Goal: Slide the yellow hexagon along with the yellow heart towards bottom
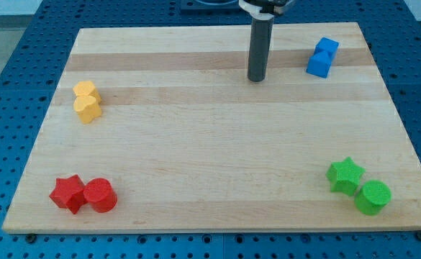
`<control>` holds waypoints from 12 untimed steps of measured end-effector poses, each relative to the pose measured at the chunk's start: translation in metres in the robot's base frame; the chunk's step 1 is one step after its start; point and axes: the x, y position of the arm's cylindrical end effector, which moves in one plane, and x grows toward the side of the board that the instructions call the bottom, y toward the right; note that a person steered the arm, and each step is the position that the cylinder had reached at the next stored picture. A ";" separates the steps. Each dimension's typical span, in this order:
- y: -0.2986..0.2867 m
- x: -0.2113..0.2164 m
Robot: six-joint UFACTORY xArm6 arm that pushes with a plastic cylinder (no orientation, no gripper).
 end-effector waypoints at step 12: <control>-0.307 0.033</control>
